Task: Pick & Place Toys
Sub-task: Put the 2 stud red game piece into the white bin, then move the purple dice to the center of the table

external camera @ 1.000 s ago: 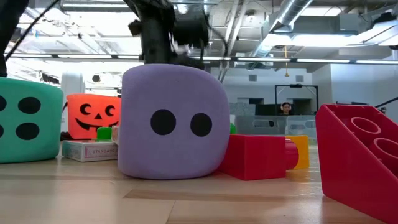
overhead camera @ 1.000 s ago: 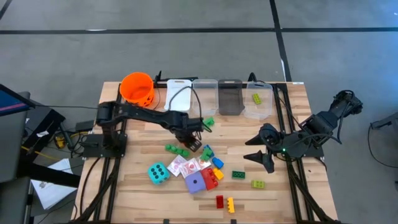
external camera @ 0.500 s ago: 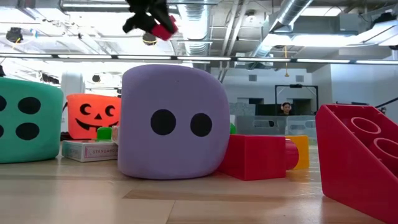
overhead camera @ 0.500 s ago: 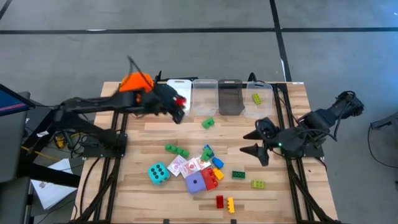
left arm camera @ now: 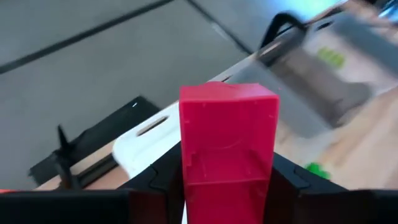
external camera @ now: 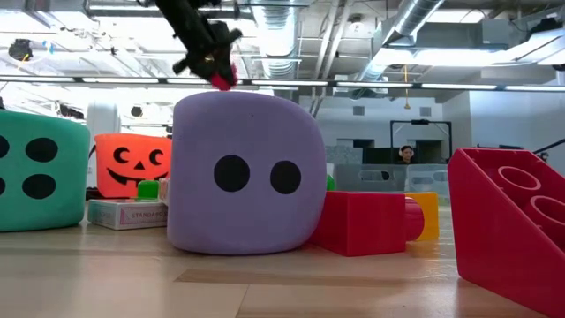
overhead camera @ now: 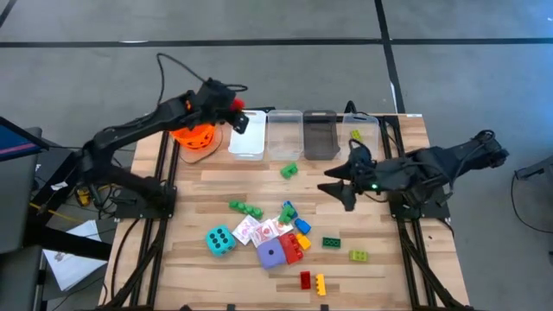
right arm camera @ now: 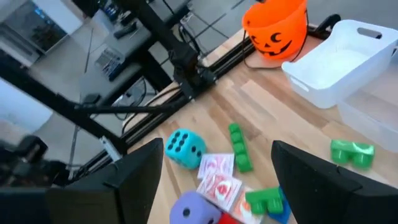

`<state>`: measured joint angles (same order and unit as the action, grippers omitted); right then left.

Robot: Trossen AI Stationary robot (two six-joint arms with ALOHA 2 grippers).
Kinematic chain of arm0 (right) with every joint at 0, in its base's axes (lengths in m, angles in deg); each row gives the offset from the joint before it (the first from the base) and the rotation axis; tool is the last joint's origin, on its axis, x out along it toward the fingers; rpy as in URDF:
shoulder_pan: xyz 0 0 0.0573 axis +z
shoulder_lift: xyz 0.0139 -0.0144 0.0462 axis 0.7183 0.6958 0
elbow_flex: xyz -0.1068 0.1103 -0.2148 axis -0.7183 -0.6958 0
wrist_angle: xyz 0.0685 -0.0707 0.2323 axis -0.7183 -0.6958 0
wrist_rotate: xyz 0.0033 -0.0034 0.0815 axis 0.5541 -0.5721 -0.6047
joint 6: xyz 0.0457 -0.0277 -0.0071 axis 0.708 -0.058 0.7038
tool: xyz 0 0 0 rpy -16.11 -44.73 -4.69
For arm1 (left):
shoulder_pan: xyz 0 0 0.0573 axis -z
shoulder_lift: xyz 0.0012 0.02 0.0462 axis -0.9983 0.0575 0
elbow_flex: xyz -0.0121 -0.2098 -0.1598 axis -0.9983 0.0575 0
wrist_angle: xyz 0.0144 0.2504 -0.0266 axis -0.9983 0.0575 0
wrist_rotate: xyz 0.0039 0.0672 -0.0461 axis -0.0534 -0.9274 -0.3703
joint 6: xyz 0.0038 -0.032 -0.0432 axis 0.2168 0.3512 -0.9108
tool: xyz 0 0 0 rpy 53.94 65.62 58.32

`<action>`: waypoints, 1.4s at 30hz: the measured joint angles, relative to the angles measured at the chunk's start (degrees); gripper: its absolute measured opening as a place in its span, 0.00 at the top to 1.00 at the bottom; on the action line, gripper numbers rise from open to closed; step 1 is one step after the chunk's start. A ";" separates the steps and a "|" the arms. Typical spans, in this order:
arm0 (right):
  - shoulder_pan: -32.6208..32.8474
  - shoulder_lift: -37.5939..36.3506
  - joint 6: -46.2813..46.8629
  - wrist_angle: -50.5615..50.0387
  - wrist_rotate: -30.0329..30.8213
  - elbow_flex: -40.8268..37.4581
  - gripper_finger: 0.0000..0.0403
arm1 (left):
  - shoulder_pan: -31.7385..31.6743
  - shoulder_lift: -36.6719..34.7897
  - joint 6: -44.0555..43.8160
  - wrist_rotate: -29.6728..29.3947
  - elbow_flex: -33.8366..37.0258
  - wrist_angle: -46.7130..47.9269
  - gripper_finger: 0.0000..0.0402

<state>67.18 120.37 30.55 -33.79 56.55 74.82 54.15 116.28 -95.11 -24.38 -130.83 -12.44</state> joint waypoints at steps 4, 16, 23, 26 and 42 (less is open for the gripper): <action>-0.82 2.23 -0.03 2.00 -0.29 -0.10 0.28 | -2.20 4.75 1.06 0.05 0.01 0.10 0.64; -5.22 5.78 -19.69 8.75 1.63 -0.12 0.28 | -0.38 13.80 -1.18 2.82 0.02 -0.40 0.59; -8.56 2.79 -31.45 10.95 1.09 -0.05 0.28 | -0.31 14.33 -7.77 7.60 0.02 0.07 0.43; -8.75 1.63 -32.44 10.12 0.40 -0.12 0.28 | -0.27 13.44 -10.12 12.42 0.02 0.09 0.35; -7.40 2.70 -16.61 10.32 2.00 0.05 0.28 | 17.36 12.26 0.26 28.21 0.00 -4.11 0.26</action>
<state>59.78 123.07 13.95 -23.47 58.55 74.87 71.51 128.54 -94.85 3.83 -130.83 -16.55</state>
